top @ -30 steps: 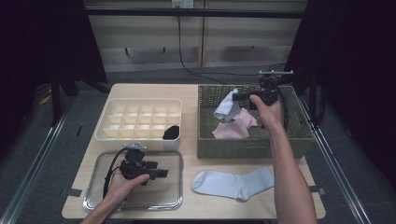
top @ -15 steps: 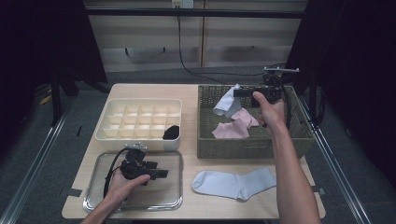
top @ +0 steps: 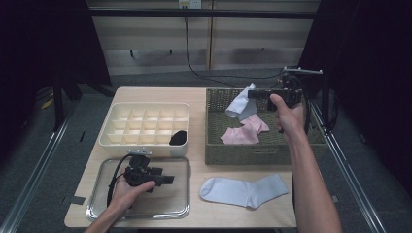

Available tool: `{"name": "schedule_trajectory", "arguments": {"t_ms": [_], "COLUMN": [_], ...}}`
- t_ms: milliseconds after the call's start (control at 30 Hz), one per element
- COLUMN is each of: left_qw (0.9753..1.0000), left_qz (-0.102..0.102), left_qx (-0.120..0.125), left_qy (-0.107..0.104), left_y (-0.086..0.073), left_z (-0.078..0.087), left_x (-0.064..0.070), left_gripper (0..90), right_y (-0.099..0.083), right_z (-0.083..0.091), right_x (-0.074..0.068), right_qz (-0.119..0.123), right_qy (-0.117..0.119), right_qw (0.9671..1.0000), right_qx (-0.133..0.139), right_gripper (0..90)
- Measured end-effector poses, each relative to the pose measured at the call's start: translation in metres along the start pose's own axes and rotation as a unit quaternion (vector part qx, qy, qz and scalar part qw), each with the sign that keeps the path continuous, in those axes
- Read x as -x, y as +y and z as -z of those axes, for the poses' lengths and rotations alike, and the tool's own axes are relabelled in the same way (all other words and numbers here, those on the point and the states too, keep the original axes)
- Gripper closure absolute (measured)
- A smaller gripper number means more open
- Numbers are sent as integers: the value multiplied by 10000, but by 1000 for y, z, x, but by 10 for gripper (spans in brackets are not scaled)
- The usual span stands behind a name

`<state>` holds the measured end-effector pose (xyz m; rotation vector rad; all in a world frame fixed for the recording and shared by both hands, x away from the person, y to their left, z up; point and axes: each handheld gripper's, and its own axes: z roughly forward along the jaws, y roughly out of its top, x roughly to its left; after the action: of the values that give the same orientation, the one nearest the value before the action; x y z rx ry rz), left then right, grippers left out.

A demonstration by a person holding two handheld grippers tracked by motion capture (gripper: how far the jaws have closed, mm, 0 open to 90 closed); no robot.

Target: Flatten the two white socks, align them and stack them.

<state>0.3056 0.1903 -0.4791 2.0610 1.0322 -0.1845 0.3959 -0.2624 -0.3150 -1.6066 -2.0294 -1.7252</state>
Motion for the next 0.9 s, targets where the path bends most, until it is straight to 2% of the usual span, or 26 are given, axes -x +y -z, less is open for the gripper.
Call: {"name": "schedule_trajectory", "arguments": {"t_ms": [200,433,600,700,900], "left_qw": [10000,10000,10000,10000,10000], "left_qz": [36,31,61,0,10], "left_qx": [46,29,69,52,38], "left_qy": [-1,6,-15,-14,-6], "left_y": [1,1,2,3,3], "left_z": [0,-1,-1,-1,-3], "left_x": [-1,0,3,3,2], "left_gripper": [275,275,276,276,276], "right_y": [1,-1,-8,-11,-18], "right_z": [7,17,25,31,38], "right_x": [-14,-26,-32,-38,-48], "right_qz": [146,211,218,277,391], "right_qy": [115,182,237,265,300], "right_qw": [9998,9996,9994,9991,9987], "right_qx": [51,109,147,171,101], "right_gripper": [883,884,884,884,884]}}
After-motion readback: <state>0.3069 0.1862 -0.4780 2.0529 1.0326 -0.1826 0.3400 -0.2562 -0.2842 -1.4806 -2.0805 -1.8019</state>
